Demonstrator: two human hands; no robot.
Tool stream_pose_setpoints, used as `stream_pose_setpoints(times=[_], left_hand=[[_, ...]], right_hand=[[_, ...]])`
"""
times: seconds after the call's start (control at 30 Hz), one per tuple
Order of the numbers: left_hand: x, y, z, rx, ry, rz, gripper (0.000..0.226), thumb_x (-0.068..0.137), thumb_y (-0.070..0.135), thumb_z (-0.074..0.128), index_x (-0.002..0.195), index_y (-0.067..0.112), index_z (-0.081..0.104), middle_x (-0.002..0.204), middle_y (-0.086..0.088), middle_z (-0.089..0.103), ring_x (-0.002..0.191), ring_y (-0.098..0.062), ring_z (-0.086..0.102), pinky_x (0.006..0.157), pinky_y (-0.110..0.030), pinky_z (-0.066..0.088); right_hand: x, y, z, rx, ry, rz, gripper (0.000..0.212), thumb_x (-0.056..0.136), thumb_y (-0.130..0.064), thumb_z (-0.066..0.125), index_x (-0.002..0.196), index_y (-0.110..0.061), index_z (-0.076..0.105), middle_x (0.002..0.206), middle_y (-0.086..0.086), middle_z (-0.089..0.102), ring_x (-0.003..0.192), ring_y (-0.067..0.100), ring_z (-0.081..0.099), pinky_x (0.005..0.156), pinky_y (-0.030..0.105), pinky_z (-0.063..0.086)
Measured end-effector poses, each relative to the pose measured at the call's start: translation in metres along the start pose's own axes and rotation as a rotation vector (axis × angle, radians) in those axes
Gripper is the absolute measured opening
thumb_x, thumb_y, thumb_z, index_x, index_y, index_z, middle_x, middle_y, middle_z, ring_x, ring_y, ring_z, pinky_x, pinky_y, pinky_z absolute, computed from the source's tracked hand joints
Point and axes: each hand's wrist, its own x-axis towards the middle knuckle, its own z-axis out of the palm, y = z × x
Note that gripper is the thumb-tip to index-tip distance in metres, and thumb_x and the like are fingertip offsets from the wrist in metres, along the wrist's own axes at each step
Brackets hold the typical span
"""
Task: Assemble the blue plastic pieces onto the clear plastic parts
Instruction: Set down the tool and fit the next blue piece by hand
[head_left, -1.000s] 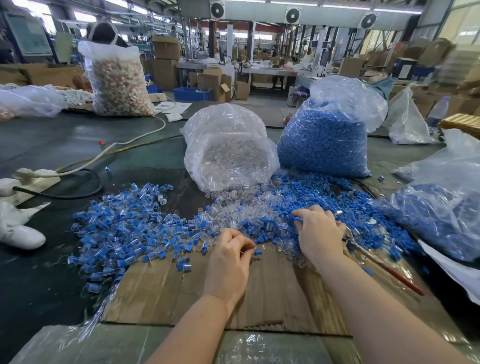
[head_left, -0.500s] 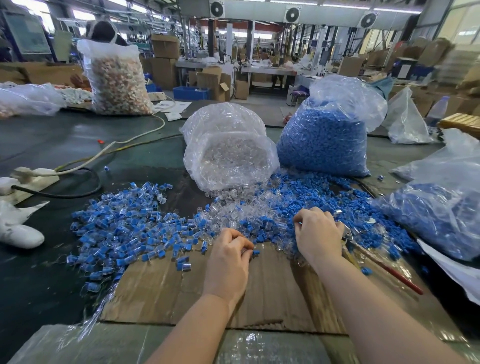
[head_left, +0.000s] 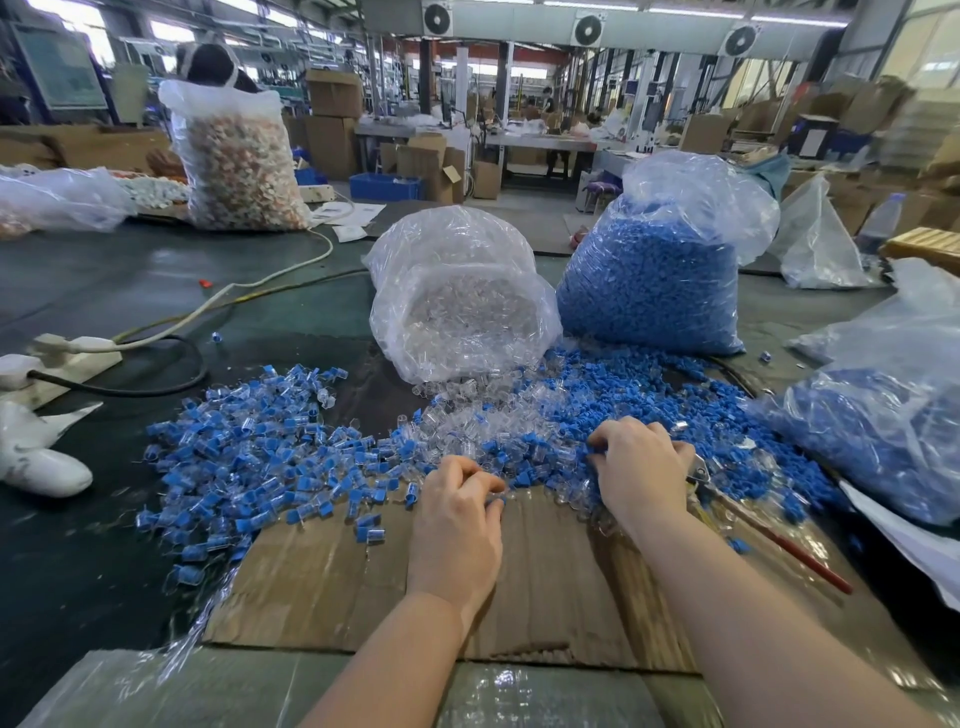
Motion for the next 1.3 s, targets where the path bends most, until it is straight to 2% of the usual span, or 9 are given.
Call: stream_pose_setpoints(times=[0.2,0.37,0.47,0.57,0.63,0.77,0.9,1.1,1.3], left_hand=[[-0.001,0.001,-0.001,0.036,-0.002,0.081,0.021,0.090,0.025,0.057,0.110,0.021,0.062,0.108,0.011,0.045,0.102,0.000,0.032,0.095,-0.011,0.025],[0.002,0.010,-0.001,0.055,-0.048,0.177,0.023,0.090,0.026,0.056,0.113,0.025,0.061,0.106,0.013,0.052,0.101,-0.003,0.036,0.096,-0.017,0.025],[0.005,0.018,0.003,0.050,-0.145,0.277,0.036,0.093,0.016,0.050,0.129,0.025,0.052,0.120,0.011,0.052,0.106,-0.005,0.035,0.099,-0.019,0.027],[0.011,0.030,0.010,0.087,-0.247,0.335,0.053,0.095,0.006,0.040,0.142,0.027,0.034,0.143,0.009,0.038,0.122,-0.012,0.030,0.107,-0.024,0.022],[0.014,0.036,0.014,0.106,-0.302,0.352,0.051,0.096,0.008,0.041,0.143,0.027,0.033,0.145,0.007,0.035,0.124,-0.016,0.031,0.107,-0.027,0.024],[0.015,0.041,0.015,0.055,-0.294,0.315,0.030,0.093,0.013,0.049,0.121,0.018,0.057,0.119,0.000,0.055,0.106,-0.018,0.045,0.092,-0.029,0.035],[0.013,0.038,0.012,0.002,-0.250,0.259,0.017,0.088,0.006,0.055,0.102,0.013,0.061,0.103,-0.002,0.059,0.096,-0.018,0.050,0.083,-0.028,0.038],[0.006,0.035,0.005,-0.089,-0.184,0.170,0.025,0.090,0.006,0.053,0.111,0.015,0.062,0.101,0.000,0.060,0.092,-0.014,0.054,0.083,-0.030,0.043],[-0.001,0.028,-0.002,-0.205,-0.062,0.030,0.022,0.087,0.009,0.061,0.107,0.013,0.068,0.092,0.010,0.055,0.083,-0.003,0.053,0.075,-0.001,0.035]], right_hand=[[-0.013,0.004,-0.005,0.112,0.077,-0.068,0.022,0.095,-0.023,0.050,0.110,-0.022,0.066,0.105,-0.001,0.063,0.099,0.020,0.048,0.086,0.034,0.035],[-0.029,0.007,-0.008,0.266,0.129,-0.051,0.018,0.091,-0.022,0.058,0.105,-0.013,0.065,0.096,0.002,0.068,0.093,0.019,0.053,0.082,0.031,0.040],[-0.034,0.008,-0.010,0.298,0.141,-0.046,0.014,0.089,-0.021,0.060,0.099,-0.012,0.065,0.093,0.003,0.068,0.089,0.019,0.053,0.077,0.030,0.040],[-0.035,0.008,-0.012,0.310,0.141,-0.045,0.021,0.091,-0.017,0.056,0.109,-0.012,0.065,0.103,0.005,0.067,0.099,0.023,0.053,0.085,0.031,0.037],[-0.037,0.007,-0.012,0.325,0.134,-0.048,0.023,0.093,-0.016,0.053,0.113,-0.013,0.064,0.106,0.005,0.066,0.102,0.024,0.053,0.089,0.032,0.038],[-0.045,0.005,-0.013,0.396,0.135,-0.040,0.013,0.093,-0.017,0.052,0.101,-0.014,0.061,0.096,0.003,0.066,0.093,0.023,0.056,0.080,0.033,0.041],[-0.052,0.000,-0.011,0.458,0.124,-0.010,0.005,0.090,-0.019,0.055,0.092,-0.014,0.056,0.082,0.005,0.065,0.082,0.026,0.058,0.070,0.036,0.042],[-0.058,-0.013,-0.008,0.559,0.177,-0.029,0.009,0.087,-0.016,0.062,0.080,-0.011,0.060,0.083,-0.001,0.055,0.086,0.019,0.048,0.074,0.029,0.035],[-0.070,-0.018,0.000,0.655,0.148,-0.011,0.008,0.088,-0.018,0.061,0.080,-0.016,0.061,0.076,-0.006,0.063,0.074,0.013,0.054,0.067,0.026,0.038]])
